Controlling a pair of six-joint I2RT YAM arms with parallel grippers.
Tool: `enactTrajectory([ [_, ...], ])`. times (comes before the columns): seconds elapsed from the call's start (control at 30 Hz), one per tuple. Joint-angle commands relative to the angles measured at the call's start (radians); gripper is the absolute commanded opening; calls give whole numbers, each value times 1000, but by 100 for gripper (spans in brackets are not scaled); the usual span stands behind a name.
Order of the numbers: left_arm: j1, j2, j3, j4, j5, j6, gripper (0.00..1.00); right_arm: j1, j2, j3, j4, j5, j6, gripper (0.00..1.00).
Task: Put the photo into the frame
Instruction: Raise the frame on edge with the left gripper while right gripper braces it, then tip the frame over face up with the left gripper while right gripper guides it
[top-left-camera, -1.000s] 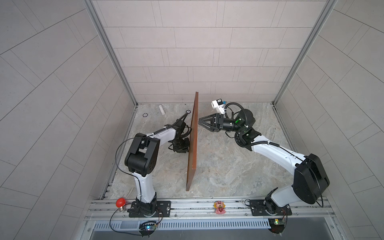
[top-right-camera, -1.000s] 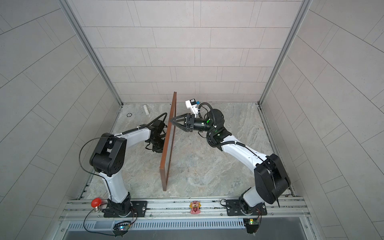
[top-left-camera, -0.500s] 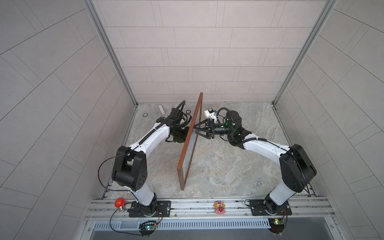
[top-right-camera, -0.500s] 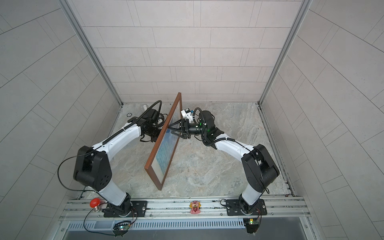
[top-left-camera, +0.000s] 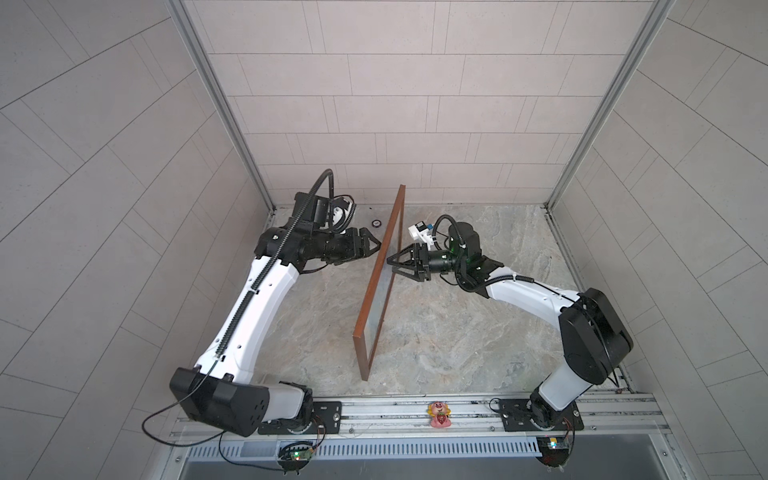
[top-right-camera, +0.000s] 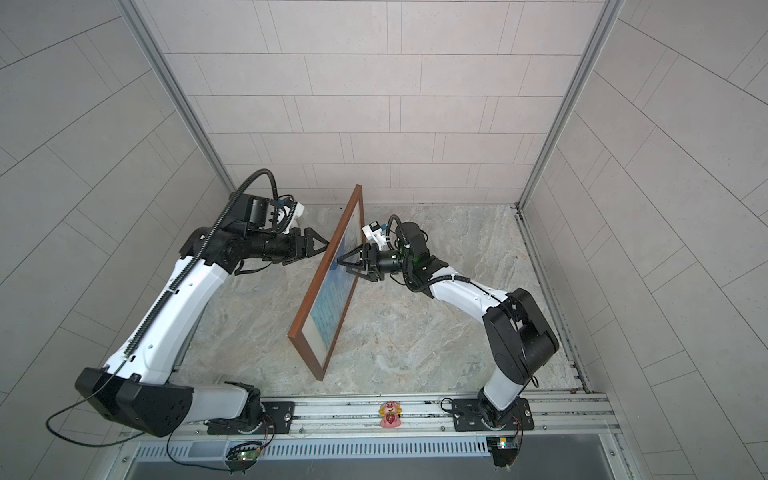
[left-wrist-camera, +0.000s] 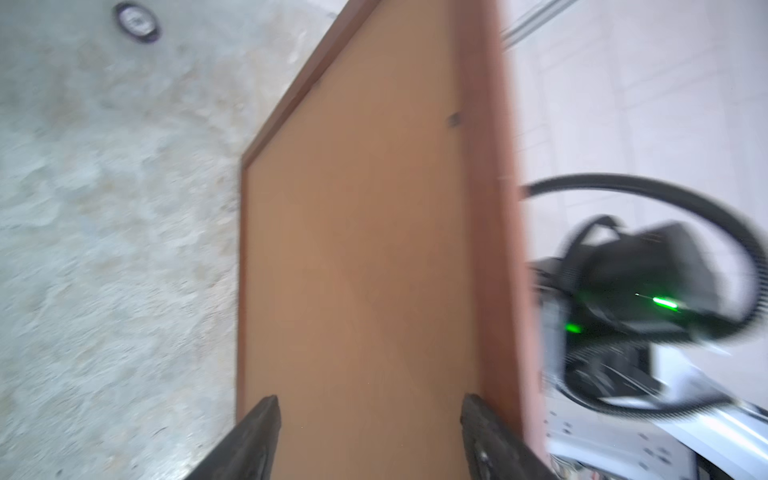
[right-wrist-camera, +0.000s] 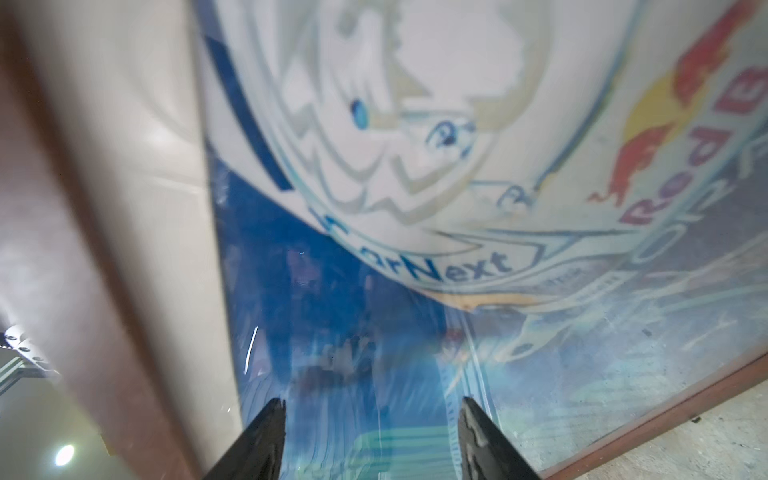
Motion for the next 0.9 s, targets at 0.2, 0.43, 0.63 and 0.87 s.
enactTrajectory([
  [0.2, -7, -10, 72, -37, 106, 12, 78, 33, 2, 96, -160, 8, -133, 67],
  [0.43, -8, 43, 157, -261, -67, 146, 64, 37, -13, 143, -346, 35, -268, 67],
  [0.63, -9, 77, 188, -360, -127, 199, 46, 10, -46, 107, -415, 49, -332, 67],
  [0.87, -9, 87, 211, -366, -166, 188, 32, -90, -110, 49, -438, 29, -357, 67],
])
